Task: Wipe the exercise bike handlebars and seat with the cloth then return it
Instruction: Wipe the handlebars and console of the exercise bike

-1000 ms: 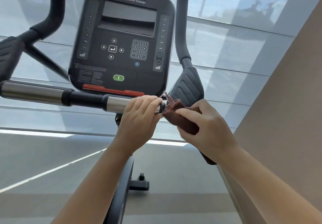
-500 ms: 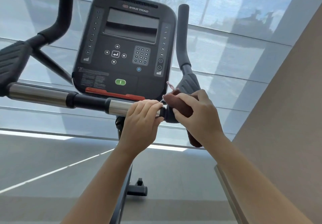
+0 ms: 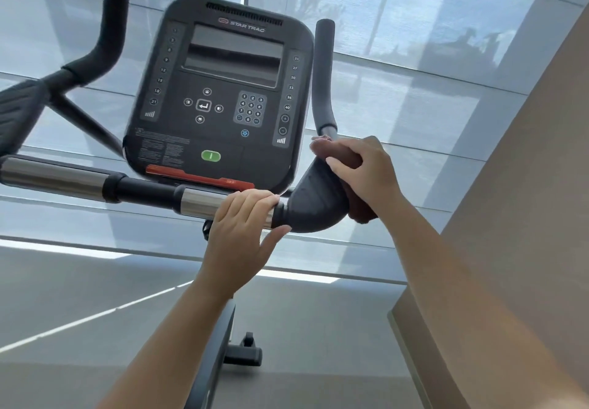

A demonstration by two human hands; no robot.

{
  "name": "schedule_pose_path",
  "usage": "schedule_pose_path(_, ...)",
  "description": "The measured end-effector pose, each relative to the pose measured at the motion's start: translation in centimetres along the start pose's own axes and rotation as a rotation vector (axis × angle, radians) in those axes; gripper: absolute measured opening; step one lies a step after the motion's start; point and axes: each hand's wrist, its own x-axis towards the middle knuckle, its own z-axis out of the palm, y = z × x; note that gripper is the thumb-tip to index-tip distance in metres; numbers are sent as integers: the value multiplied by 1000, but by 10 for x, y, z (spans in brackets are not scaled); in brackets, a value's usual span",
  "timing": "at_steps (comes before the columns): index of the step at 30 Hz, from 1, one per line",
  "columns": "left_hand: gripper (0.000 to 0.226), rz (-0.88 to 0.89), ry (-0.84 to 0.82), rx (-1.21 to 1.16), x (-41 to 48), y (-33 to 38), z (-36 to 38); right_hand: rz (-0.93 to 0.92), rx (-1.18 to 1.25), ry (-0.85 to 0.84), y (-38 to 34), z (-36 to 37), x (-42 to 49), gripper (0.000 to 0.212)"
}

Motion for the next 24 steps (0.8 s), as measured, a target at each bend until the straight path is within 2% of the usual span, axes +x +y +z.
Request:
schedule_pose_path(5, 47, -24, 65, 23, 1, 2, 8, -120, 66, 64, 8, 3, -43, 31)
schedule_pose_path(9, 48, -3, 113, 38, 1, -1, 11, -244, 81, -26, 17, -13, -30, 31)
schedule_pose_path(12, 54, -4, 117, 58, 2, -1, 12, -164, 97, 101, 20, -11, 15, 28)
schedule_pose_path(15, 55, -1, 122, 47, 3, 0, 12, -58, 175, 63, 26, 6, 34, 24)
schedule_pose_path(20, 62, -7, 120, 61, 4, 2, 12, -16, 265, 51, 33, 6, 12, 27)
schedule_pose_path(24, 63, -16, 119, 24, 4, 5, 8, 41, 286, 144, 26, 9, -22, 26)
